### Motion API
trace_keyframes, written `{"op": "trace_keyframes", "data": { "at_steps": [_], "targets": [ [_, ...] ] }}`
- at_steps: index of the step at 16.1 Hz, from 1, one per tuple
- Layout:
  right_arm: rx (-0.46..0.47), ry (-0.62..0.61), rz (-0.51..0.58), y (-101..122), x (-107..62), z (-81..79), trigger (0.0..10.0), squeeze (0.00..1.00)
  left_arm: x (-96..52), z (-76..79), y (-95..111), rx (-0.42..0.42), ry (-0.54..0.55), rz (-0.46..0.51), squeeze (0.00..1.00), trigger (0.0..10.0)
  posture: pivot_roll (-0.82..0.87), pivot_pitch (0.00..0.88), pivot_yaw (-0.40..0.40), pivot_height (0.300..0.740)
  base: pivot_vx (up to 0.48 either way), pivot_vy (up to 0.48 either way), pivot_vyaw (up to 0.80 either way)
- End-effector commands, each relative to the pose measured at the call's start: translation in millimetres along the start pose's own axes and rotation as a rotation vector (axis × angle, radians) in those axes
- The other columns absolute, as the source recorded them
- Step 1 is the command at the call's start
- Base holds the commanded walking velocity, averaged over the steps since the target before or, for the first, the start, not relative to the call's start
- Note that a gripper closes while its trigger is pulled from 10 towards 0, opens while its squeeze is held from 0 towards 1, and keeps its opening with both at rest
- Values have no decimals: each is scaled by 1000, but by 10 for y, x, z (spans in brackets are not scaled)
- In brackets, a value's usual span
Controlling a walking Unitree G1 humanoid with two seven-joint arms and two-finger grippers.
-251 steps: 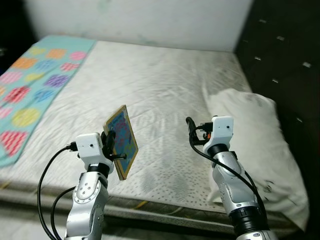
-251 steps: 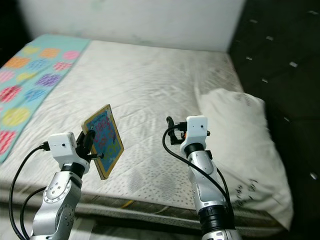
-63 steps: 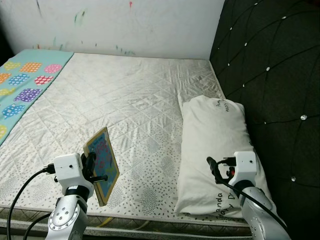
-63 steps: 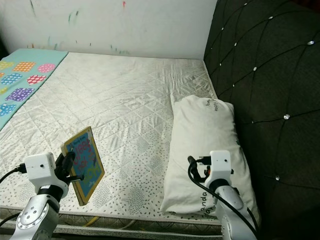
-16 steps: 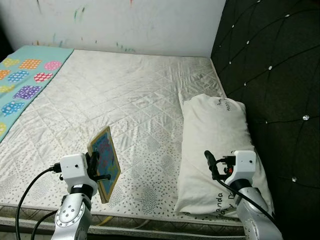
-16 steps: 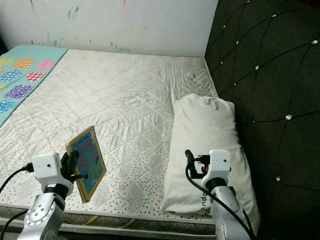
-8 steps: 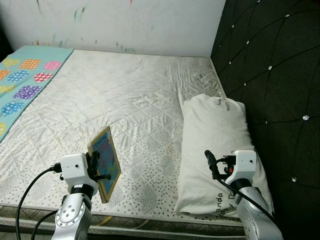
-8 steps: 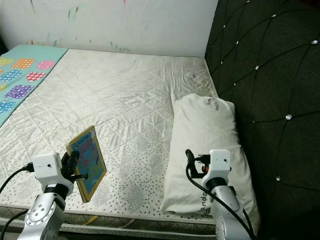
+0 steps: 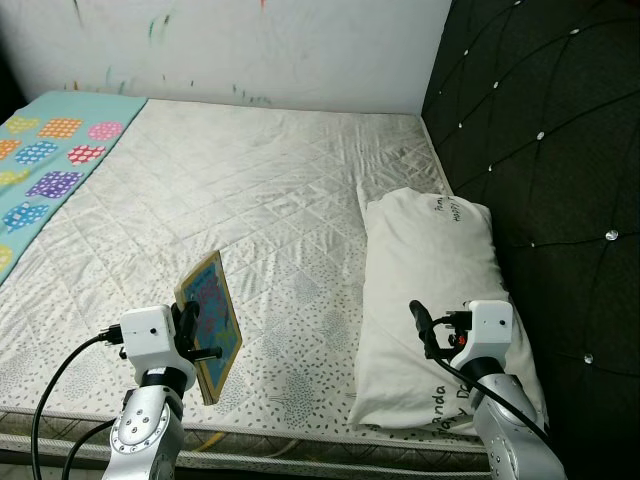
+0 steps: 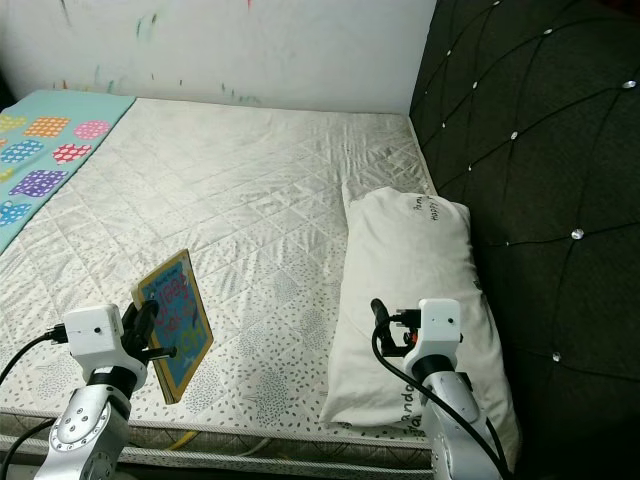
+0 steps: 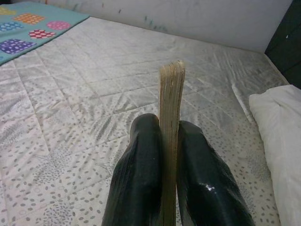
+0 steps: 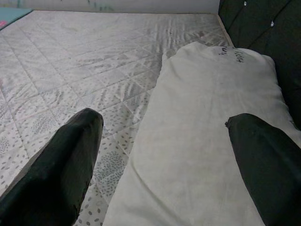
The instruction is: Clean up the room
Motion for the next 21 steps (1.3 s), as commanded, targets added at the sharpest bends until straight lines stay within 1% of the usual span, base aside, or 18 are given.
{"op": "trace_keyframes", "data": {
  "at_steps": [1,21],
  "targets": [
    [-5,1,14,49,-7,14,10000,0,15,22,155,5,-2,55,0,10000,-75,0,-25,740,0,0,0],
    [-9,5,11,46,-19,15,10000,0,5,24,145,0,2,51,0,10000,-75,0,-27,740,0,0,0]
  ]
}}
Point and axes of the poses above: a point about 5 cm out from each wrist's last joint towards the gripper, its own x axis pointing out of the wrist towards the gripper, its own y axis along the axis of the wrist's last joint, z = x × y, the point moved 6 cm from there along x, pointing out of the wrist towards the gripper, and after that the axes turned 11 degrees about x, right-handed, at the moved point
